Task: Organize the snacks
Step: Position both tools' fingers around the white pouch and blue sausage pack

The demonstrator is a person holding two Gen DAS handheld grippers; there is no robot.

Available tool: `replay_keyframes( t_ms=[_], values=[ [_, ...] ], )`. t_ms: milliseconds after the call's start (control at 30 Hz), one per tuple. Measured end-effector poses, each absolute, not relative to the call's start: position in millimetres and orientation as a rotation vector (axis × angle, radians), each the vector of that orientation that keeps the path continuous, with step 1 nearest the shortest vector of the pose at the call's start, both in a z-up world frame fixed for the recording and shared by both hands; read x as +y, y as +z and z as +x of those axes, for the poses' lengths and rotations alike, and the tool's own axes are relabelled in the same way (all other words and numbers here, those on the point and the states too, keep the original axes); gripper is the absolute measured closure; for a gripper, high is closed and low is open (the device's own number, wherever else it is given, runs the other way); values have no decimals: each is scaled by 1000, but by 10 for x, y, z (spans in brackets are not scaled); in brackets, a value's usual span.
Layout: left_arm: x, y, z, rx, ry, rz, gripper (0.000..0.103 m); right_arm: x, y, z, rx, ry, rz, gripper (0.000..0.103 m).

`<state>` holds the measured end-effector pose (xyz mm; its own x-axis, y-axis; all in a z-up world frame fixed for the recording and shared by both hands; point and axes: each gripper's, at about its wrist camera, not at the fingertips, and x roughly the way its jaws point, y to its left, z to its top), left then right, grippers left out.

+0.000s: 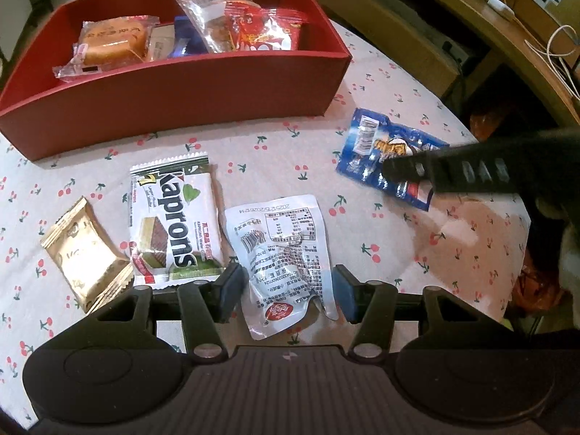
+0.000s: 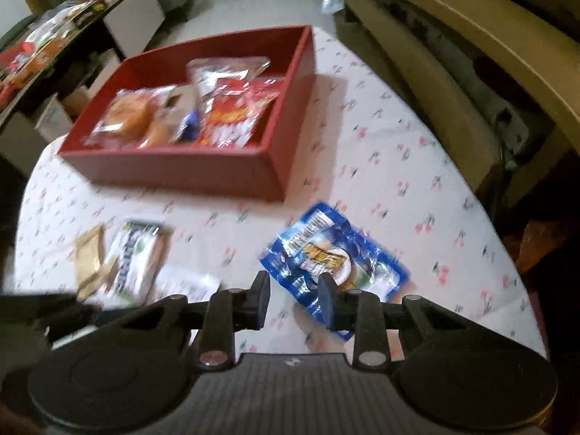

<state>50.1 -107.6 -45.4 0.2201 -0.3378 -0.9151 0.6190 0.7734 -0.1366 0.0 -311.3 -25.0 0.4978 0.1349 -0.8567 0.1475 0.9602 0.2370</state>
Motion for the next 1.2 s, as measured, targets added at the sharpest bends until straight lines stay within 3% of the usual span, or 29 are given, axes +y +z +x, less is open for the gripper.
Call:
replay_keyframes(
  t_ms=[100, 167, 233, 400, 633, 700, 767, 933, 1067, 1200],
  values=[
    [-1080, -471, 489, 1179, -673, 285, 41, -3127, -245, -39, 1038, -45, 254, 51],
    [-1070, -476, 477, 1180, -676, 286, 41, -3174, -240, -3, 1027, -59, 231, 37],
    [-1045, -477, 465, 1182, -681, 282, 41, -3160, -246, 65, 1038, -11, 181, 33],
    [-998, -459, 473, 1185, -689, 281, 41, -2931, -287, 173, 1063, 133, -123, 29],
    [-1062, -468, 471, 1186, -702, 296, 40, -2865, -516, 244, 1088, 153, -161, 27],
    [-1071, -479, 479, 1185, -705, 298, 40, -2841, -535, 219, 1068, 128, -163, 30],
    [-1083, -487, 480, 1184, -708, 301, 40, -2851, -499, 193, 1065, 114, -137, 44],
    [-1089, -486, 448, 1180, -704, 310, 41, -2788, -472, 59, 1074, 91, -104, 46],
    [-1072, -457, 427, 1170, -707, 306, 41, -2808, -337, -27, 1036, 49, -31, 62],
    [-1035, -431, 440, 1168, -704, 299, 41, -2879, -312, -52, 1045, 51, 45, 59]
  ],
)
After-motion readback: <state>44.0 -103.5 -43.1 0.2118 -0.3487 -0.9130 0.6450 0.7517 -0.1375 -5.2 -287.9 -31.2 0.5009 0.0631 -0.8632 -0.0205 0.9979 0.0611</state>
